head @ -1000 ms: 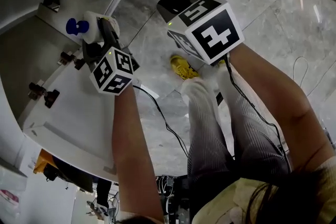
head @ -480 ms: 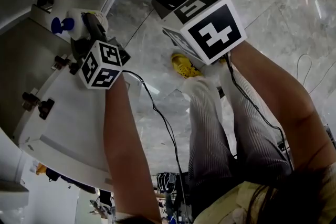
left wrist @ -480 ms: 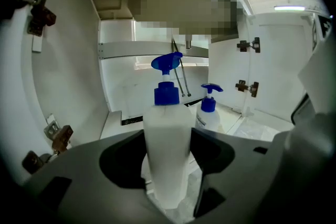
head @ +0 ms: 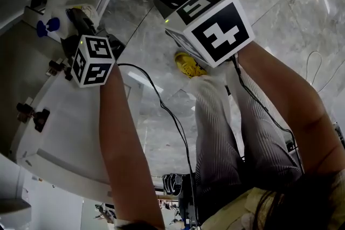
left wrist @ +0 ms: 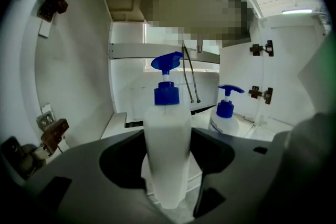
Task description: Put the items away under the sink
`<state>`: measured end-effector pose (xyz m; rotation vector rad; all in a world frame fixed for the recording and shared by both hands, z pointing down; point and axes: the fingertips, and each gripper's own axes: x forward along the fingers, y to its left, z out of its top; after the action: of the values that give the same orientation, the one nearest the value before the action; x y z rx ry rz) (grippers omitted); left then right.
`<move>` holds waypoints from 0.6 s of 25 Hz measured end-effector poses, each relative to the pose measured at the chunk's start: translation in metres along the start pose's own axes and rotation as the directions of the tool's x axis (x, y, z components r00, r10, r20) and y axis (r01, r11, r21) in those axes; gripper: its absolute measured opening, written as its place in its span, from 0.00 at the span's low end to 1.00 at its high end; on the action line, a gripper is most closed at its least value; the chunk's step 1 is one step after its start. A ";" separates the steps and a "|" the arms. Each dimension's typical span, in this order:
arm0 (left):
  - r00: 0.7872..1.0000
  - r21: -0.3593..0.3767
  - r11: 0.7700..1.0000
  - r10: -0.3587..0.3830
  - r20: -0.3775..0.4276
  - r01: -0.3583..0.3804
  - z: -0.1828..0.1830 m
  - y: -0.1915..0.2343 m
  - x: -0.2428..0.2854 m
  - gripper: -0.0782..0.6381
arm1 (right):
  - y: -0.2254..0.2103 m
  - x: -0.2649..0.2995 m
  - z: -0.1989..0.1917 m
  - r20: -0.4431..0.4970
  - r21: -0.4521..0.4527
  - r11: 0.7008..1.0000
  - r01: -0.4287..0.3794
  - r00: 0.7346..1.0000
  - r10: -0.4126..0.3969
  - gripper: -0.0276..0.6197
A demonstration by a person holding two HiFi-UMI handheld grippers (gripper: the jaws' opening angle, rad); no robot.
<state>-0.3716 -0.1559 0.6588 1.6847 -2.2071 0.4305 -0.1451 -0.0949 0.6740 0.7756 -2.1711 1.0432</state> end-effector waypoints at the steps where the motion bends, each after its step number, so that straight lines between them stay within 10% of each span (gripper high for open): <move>1: 1.000 -0.003 1.000 0.003 0.004 -0.003 -0.001 0.001 0.000 0.51 | 0.000 0.001 -0.001 -0.001 0.003 1.000 -0.001 1.000 0.001 0.08; 15: 0.997 -0.020 1.000 -0.018 0.070 0.020 0.019 -0.001 0.032 0.51 | 0.000 0.007 -0.013 -0.024 0.001 1.000 -0.006 1.000 0.006 0.08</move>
<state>-0.3803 -0.1923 0.6554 1.7337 -2.2351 0.3477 -0.1465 -0.0861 0.6854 0.7537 -2.1543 1.0519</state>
